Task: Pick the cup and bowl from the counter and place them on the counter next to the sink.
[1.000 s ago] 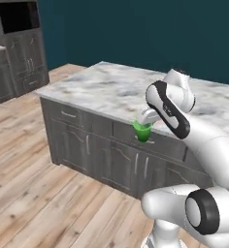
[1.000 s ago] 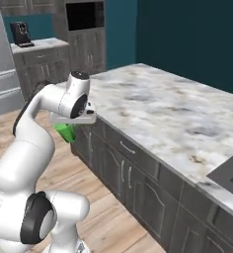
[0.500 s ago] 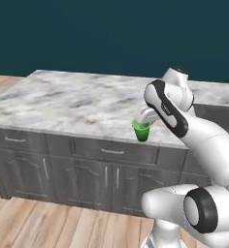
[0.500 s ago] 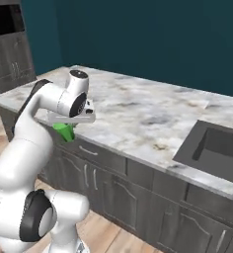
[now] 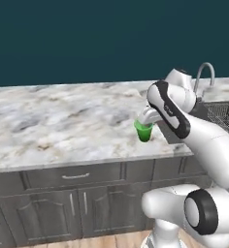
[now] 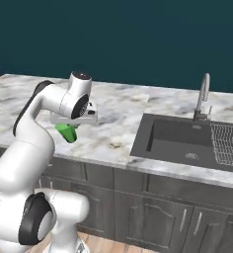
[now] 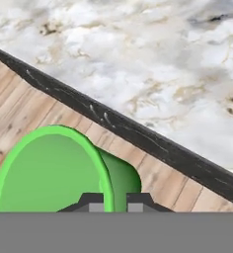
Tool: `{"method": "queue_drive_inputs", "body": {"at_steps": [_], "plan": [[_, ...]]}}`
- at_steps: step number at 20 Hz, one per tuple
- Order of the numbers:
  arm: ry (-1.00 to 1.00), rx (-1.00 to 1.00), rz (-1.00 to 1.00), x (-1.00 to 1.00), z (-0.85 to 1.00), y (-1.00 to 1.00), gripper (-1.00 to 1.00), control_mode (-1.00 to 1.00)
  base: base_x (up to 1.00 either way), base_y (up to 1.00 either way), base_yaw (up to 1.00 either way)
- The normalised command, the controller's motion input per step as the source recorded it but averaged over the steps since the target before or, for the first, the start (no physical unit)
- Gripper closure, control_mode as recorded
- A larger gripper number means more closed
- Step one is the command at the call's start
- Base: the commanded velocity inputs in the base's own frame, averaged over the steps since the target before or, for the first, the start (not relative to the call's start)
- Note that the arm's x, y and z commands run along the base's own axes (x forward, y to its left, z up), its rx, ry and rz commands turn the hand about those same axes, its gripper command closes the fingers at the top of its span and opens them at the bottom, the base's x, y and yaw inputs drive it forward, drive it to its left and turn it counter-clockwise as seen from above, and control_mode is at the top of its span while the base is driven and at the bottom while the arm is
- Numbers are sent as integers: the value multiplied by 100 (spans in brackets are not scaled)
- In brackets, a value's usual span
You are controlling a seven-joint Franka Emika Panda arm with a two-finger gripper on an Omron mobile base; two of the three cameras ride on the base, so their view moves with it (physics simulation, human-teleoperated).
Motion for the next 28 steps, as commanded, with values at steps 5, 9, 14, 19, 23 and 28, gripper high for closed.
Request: {"method": "queue_drive_inputs", "body": {"at_steps": [5,9,14,19,23,28], "plan": [[0,0,0,0,0,0,100,100,100,-2,-10],[0,0,0,0,0,0,100,100,86,0,-7],[0,0,0,0,0,0,100,100,20,0,-3],[0,0,0,0,0,0,100,100,0,0,0],[0,0,0,0,0,0,100,100,0,0,0],[0,0,0,0,-3,0,100,-100,0,0,0]]}}
